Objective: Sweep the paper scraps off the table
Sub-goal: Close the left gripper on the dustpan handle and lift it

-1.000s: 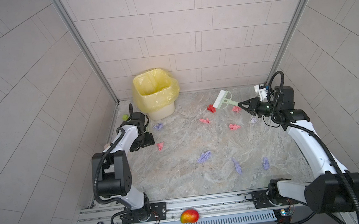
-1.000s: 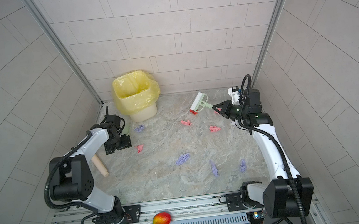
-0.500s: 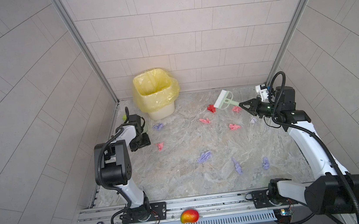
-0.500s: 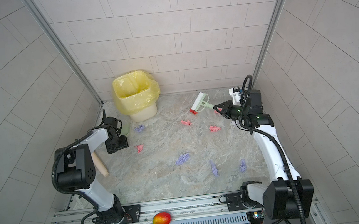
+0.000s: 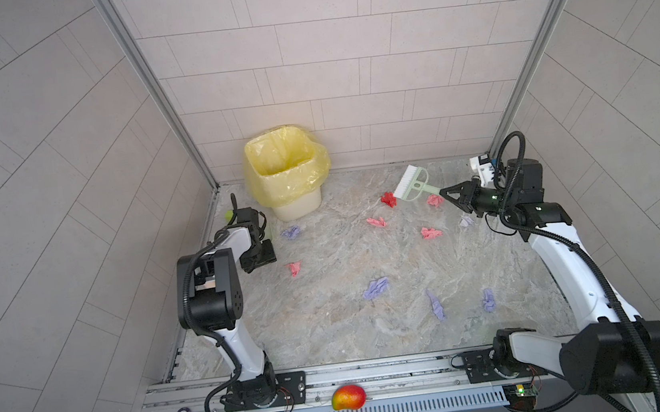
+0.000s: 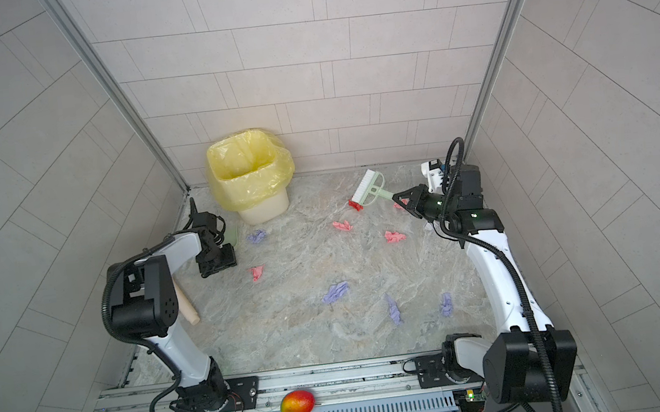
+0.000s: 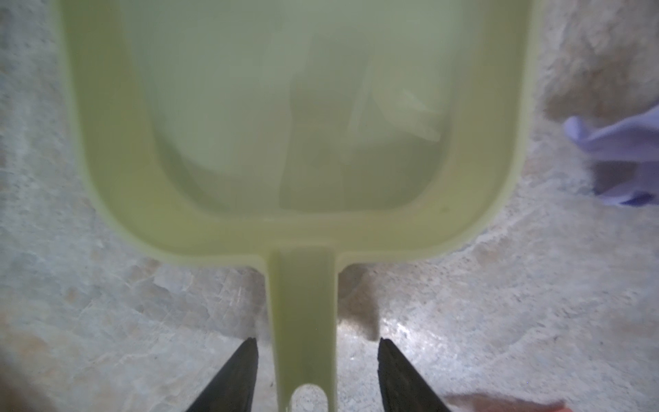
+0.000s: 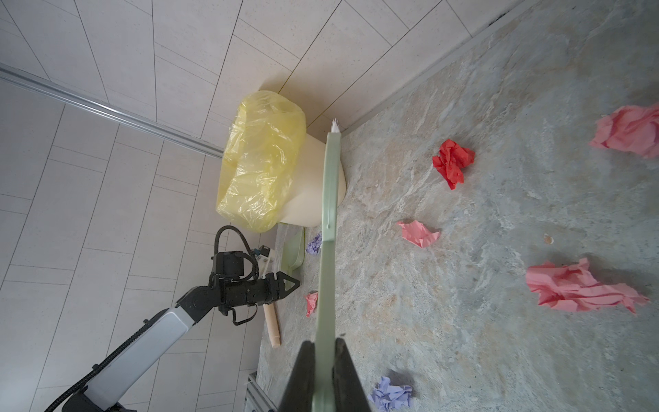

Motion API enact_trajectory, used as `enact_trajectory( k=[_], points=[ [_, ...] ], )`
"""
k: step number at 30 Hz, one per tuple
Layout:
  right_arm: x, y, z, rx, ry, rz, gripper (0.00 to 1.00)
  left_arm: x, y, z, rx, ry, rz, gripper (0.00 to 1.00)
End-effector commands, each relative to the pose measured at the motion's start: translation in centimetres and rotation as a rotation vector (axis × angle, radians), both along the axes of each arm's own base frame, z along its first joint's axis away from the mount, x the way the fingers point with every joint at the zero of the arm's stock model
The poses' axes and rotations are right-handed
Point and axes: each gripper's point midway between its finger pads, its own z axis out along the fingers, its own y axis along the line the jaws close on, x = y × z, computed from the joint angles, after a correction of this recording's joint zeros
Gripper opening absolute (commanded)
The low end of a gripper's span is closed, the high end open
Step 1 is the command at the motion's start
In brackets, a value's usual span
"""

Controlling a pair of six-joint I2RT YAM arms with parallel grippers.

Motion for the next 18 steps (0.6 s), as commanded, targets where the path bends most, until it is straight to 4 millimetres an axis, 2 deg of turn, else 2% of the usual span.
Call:
enact_trajectory(
  k=[1, 18],
  points=[
    [0.0, -0.1, 0.8, 0.004, -0.032, 0.001, 0.0, 0.9, 0.4, 0.3, 0.018, -0.013, -0.017, 0.58],
    [0.1, -0.1, 0.7, 0.009, -0.028, -0.002, 0.0, 0.7, 0.4, -0.9, 0.01, 0.017, -0.001, 0.47]
  ],
)
